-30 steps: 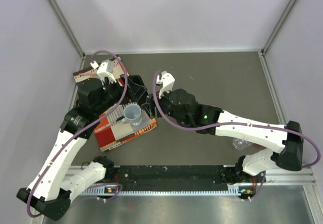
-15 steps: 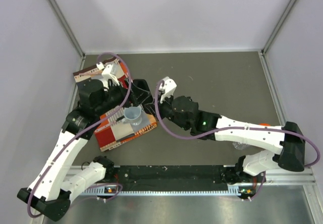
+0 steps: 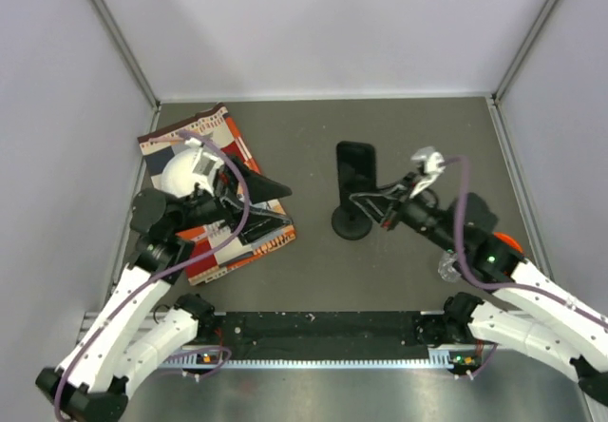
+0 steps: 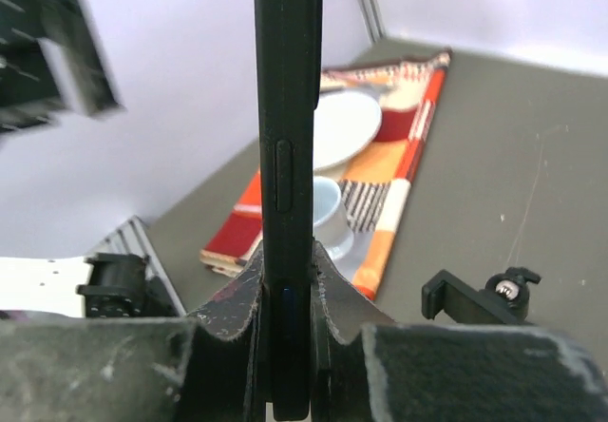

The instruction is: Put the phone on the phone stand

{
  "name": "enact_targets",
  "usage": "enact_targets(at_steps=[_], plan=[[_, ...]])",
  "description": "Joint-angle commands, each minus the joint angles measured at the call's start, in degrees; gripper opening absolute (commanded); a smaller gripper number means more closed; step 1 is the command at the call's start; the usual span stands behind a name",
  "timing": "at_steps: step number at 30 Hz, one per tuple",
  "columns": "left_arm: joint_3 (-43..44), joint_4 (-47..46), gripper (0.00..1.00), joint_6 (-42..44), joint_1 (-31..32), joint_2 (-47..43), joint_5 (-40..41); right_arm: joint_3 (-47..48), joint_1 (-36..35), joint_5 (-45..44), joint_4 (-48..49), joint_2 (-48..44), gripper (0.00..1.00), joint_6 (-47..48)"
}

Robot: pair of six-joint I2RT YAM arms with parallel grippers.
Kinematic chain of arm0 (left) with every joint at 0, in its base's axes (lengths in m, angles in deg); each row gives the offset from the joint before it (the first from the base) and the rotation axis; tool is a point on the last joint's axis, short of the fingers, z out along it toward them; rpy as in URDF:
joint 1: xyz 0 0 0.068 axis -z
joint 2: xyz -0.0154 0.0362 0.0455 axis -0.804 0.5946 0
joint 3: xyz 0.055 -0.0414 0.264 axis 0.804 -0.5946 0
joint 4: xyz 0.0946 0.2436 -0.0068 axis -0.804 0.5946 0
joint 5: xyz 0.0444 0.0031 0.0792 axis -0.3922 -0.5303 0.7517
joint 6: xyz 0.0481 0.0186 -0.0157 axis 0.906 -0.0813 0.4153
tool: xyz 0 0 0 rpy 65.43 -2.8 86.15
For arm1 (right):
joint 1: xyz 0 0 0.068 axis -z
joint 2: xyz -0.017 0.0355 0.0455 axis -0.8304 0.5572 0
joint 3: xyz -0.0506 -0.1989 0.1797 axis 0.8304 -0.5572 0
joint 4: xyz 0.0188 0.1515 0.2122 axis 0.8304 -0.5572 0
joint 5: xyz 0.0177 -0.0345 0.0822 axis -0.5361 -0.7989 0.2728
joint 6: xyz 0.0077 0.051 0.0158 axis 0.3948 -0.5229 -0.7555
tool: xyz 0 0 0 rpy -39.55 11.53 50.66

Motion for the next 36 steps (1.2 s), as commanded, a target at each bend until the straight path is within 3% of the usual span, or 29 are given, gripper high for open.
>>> enact_targets(at_steps=[1, 3, 6, 10, 16, 18, 21, 23, 24, 27, 29, 32, 34, 36], plan=[[-6.56, -27.79, 0.85, -14.11, 1.48, 7.44, -11.16, -0.59, 7.48, 19.44, 4.66, -8.83, 0.00, -4.62], [-8.22, -35.60, 0.85, -16.59, 5.67, 10.16, -10.30, -0.95, 8.46, 23.59, 6.06, -10.50, 0.00, -4.98], [-6.58, -36.35, 0.88, -12.91, 13.49, 13.76, -7.22, -2.52, 8.46, 26.77, 8.34, -10.94, 0.00, -6.90], [-4.63, -34.86, 0.86, -8.34, 20.02, 17.11, -2.92, -7.36, 8.55, 24.32, 16.86, -14.19, 0.00, -10.86], [-2.52, -33.10, 0.74, -6.84, 20.91, 20.54, -2.38, -9.03, 8.55, 24.40, 21.78, -13.67, 0.00, -14.02], [-2.00, -32.13, 0.65, -6.31, 20.91, 21.33, -1.25, -10.17, 8.46, 24.49, 24.34, -13.76, 0.00, -15.87], [-1.82, -29.59, 0.61, -4.29, 20.91, 20.29, 0.25, -8.17, 8.46, 23.97, 20.94, -14.72, 0.00, -14.13], [-1.82, -25.92, 0.64, -1.15, 20.91, 17.06, 1.48, -6.32, 8.55, 21.34, 12.24, -16.65, 0.00, -10.63], [-1.82, -23.80, 0.72, 0.44, 20.91, 15.73, 2.18, -5.35, 8.46, 20.72, 10.13, -17.27, 0.00, -9.73], [-1.38, -13.43, 0.87, 7.04, 20.91, 11.68, 8.32, -5.78, 8.46, 20.97, 9.84, -19.12, 0.00, -9.19], [-2.16, -12.71, 0.89, 7.58, 20.91, 12.02, 10.70, -6.57, 8.46, 23.78, 13.51, -18.42, 0.00, -10.33], [-3.48, -18.22, 0.82, 1.99, 20.91, 15.78, 7.31, -8.68, 8.46, 26.33, 18.35, -17.10, 0.00, -12.79], [-4.19, -27.15, 0.71, -1.89, 20.91, 17.90, 4.75, -9.82, 8.46, 26.43, 22.40, -16.75, 0.00, -13.67], [-5.15, -32.54, 0.67, -6.73, 21.09, 20.54, 2.98, -10.61, 8.46, 25.38, 24.86, -16.57, 0.00, -14.73]])
